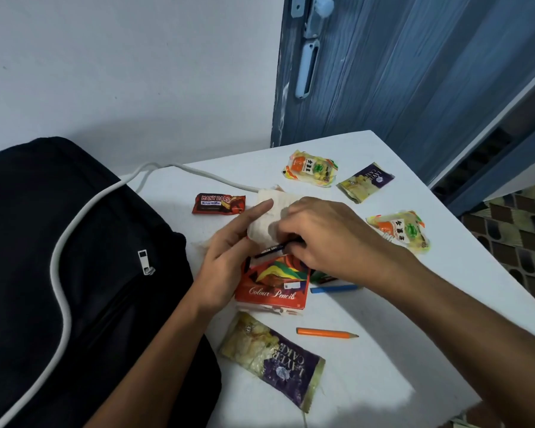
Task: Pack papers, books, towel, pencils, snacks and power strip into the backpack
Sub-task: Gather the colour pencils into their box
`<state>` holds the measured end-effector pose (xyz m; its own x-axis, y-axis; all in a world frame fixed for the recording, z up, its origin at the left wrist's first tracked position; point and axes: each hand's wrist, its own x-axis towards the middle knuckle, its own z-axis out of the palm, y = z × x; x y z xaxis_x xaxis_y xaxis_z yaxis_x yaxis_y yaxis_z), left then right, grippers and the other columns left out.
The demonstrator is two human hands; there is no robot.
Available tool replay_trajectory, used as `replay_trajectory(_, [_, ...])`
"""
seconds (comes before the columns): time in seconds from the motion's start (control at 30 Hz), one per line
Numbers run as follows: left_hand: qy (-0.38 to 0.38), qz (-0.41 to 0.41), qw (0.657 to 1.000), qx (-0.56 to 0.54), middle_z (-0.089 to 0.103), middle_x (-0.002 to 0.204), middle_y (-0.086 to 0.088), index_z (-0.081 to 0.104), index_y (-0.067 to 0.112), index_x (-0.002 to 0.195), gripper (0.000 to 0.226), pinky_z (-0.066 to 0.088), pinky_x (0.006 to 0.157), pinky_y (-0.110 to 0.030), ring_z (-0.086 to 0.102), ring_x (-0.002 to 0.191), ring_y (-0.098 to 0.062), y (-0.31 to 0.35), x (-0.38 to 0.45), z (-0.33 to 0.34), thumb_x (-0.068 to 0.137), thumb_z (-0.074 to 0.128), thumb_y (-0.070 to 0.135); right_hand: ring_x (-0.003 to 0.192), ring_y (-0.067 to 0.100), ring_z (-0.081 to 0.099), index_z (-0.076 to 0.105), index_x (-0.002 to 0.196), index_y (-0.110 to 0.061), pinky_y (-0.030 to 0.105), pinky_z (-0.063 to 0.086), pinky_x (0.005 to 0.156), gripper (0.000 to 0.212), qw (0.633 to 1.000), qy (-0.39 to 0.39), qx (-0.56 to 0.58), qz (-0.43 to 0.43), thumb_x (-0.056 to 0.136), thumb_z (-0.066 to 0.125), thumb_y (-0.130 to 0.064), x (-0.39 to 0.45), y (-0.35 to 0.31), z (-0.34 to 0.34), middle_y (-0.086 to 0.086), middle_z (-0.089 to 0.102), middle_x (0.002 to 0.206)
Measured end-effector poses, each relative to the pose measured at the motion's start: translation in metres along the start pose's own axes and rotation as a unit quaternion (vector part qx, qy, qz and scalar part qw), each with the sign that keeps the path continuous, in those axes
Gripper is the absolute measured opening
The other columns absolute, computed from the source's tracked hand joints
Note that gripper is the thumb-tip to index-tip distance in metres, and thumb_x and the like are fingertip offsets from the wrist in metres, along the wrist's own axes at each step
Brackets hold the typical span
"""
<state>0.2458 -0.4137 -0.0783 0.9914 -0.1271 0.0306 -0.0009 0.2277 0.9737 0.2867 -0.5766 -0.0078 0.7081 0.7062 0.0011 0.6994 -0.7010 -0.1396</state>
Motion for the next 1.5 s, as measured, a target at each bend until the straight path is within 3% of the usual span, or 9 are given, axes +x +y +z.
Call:
replay_trajectory(0.17, [0.013,0.004,1.000,0.017,0.060,0.130,0.007,0.060,0.026,0.124,0.057,0.040,0.105,-0.036,0.048,0.128,-0.010,-0.001,0.000,-0.002,0.068,0.047,0.027,0.093,0.022,0.052,0.074,0.094,-0.020,0.042,0.049,0.068,0.021,0.998,0.008,0.038,-0.040,0.084,0.057,-0.015,-0.003,-0.006,0.006,0.000,0.061,0.091])
replay_trajectory(0.33, [0.010,-0.007,1.000,0.010,0.054,0.138,-0.008,0.058,0.019,0.130,0.060,0.027,0.113,-0.056,0.044,0.133,-0.024,-0.003,0.000,-0.005,0.072,0.048,0.029,0.093,0.019,0.054,0.071,0.102,-0.022,0.042,0.047,0.077,0.029,0.998,-0.023,0.035,-0.046,0.084,0.049,-0.017,-0.005,-0.011,0.010,-0.003,0.066,0.092])
replay_trajectory(0.53, [0.006,-0.008,1.000,0.012,0.051,0.141,-0.008,0.057,0.020,0.131,0.058,0.023,0.114,-0.058,0.040,0.136,-0.025,-0.006,0.001,-0.007,0.075,0.046,0.029,0.098,0.017,0.046,0.064,0.103,-0.021,0.040,0.043,0.083,0.020,0.998,-0.043,0.043,-0.023,0.088,0.050,-0.021,-0.009,-0.013,0.009,-0.003,0.057,0.097])
replay_trajectory(0.7, [0.001,-0.005,1.000,-0.018,0.049,0.141,-0.017,0.046,0.007,0.138,0.065,0.020,0.116,-0.055,0.039,0.136,-0.032,-0.007,0.003,-0.008,0.076,0.046,0.026,0.101,0.018,0.044,0.060,0.108,-0.021,0.038,0.038,0.087,0.027,0.999,-0.027,0.028,-0.017,0.083,0.056,-0.032,-0.010,-0.024,0.012,-0.002,0.053,0.100])
replay_trajectory(0.87, [0.004,-0.036,0.994,-0.102,0.060,0.128,-0.019,0.049,0.009,0.134,0.055,0.038,0.104,-0.044,0.052,0.122,-0.032,-0.003,0.003,-0.004,0.081,0.038,0.017,0.097,0.018,0.042,0.060,0.097,-0.019,0.037,0.035,0.084,0.032,1.000,-0.016,-0.008,-0.008,0.077,0.059,-0.044,-0.007,-0.031,0.015,-0.003,0.049,0.093])
replay_trajectory(1.1, [-0.010,-0.062,0.989,-0.131,0.069,0.113,-0.013,0.048,0.011,0.134,0.054,0.055,0.080,-0.029,0.065,0.102,-0.022,-0.003,0.004,-0.004,0.083,0.034,0.018,0.092,0.015,0.045,0.045,0.088,-0.024,0.035,0.030,0.086,0.019,0.999,-0.031,0.005,-0.017,0.079,0.055,-0.038,-0.005,-0.032,0.008,-0.006,0.057,0.089])
replay_trajectory(1.23, [-0.016,-0.064,0.989,-0.131,0.072,0.090,-0.008,0.047,0.011,0.134,0.055,0.053,0.069,-0.024,0.068,0.081,-0.016,-0.006,0.004,-0.003,0.082,0.035,0.017,0.092,0.015,0.049,0.041,0.085,-0.026,0.038,0.032,0.091,0.017,0.999,-0.047,0.018,-0.012,0.081,0.055,-0.034,-0.004,-0.032,0.003,-0.007,0.060,0.088])
replay_trajectory(1.4, [-0.003,-0.079,0.985,-0.156,0.067,0.113,-0.018,0.049,0.008,0.134,0.054,0.055,0.077,-0.029,0.066,0.100,-0.025,-0.006,0.004,-0.003,0.082,0.037,0.017,0.087,0.013,0.045,0.040,0.088,-0.028,0.038,0.031,0.093,0.016,0.995,-0.077,0.059,0.005,0.082,0.055,-0.028,-0.003,-0.029,-0.001,-0.013,0.044,0.079])
replay_trajectory(1.5, [0.015,-0.091,0.981,-0.173,0.068,0.111,-0.016,0.054,0.005,0.128,0.050,0.055,0.071,-0.029,0.067,0.096,-0.024,-0.005,0.004,0.000,0.081,0.040,0.018,0.081,0.013,0.050,0.039,0.085,-0.028,0.036,0.029,0.088,0.016,0.996,-0.071,0.058,0.011,0.083,0.054,-0.027,-0.001,-0.030,0.000,-0.010,0.053,0.079])
